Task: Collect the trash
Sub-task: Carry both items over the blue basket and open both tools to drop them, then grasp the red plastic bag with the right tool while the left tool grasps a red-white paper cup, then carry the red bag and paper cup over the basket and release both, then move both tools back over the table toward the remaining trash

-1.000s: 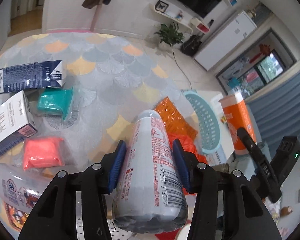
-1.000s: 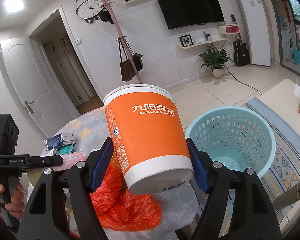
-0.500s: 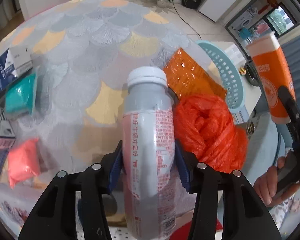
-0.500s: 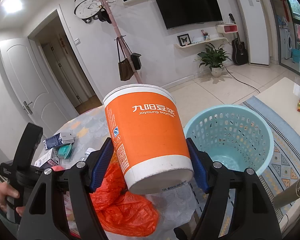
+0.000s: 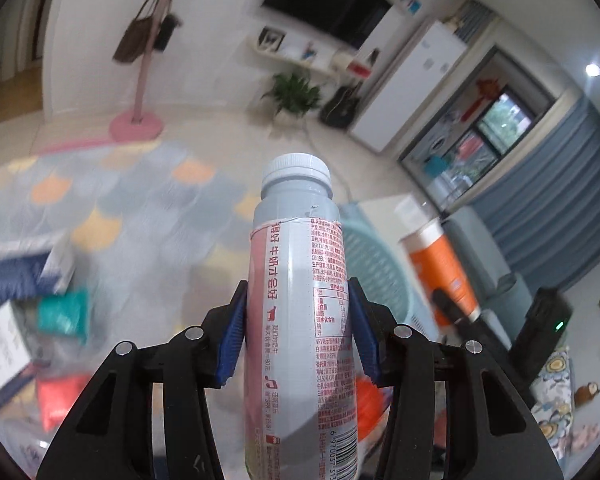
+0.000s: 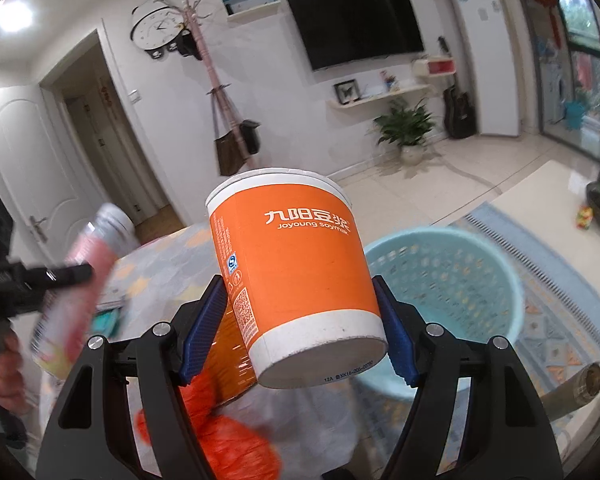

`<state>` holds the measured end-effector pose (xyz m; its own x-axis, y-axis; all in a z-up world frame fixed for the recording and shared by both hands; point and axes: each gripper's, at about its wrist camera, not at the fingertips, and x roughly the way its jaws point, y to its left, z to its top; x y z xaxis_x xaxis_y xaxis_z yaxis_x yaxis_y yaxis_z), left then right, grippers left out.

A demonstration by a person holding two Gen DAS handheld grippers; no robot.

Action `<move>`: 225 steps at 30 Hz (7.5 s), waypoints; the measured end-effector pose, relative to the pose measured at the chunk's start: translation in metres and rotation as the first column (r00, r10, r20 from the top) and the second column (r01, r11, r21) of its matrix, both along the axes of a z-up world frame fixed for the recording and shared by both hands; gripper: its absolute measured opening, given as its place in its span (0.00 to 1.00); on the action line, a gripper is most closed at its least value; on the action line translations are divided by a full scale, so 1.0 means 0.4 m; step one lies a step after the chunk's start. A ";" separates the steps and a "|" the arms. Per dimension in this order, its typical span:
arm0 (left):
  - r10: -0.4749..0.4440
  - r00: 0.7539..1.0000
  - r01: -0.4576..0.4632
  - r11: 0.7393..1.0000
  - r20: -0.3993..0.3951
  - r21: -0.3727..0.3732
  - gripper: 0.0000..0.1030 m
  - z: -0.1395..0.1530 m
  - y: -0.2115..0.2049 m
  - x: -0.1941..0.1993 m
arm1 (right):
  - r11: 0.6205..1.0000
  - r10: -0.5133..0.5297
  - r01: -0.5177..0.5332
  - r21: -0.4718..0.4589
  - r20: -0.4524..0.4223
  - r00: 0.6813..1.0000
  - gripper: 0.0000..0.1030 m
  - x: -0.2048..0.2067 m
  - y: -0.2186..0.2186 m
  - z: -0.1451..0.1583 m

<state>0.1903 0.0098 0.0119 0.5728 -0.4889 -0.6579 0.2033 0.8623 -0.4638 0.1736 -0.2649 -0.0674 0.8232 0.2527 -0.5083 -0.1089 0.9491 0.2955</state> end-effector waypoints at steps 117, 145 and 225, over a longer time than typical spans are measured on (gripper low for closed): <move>-0.114 0.975 0.090 0.987 0.191 0.134 0.57 -0.056 0.008 -0.326 | 0.977 0.178 -0.181 -0.112 -0.036 0.983 0.31 -0.146 0.223 0.039; -0.309 0.951 0.308 0.939 -0.022 0.153 0.57 -0.146 -0.465 0.238 | 0.927 -0.374 0.358 -0.109 -0.215 0.902 0.34 0.147 -0.184 -0.158; 0.371 0.925 -0.369 0.821 0.084 0.435 0.83 -0.272 0.330 -0.543 | 0.829 0.507 -0.543 -0.135 -0.227 0.831 0.66 -0.319 0.591 -0.161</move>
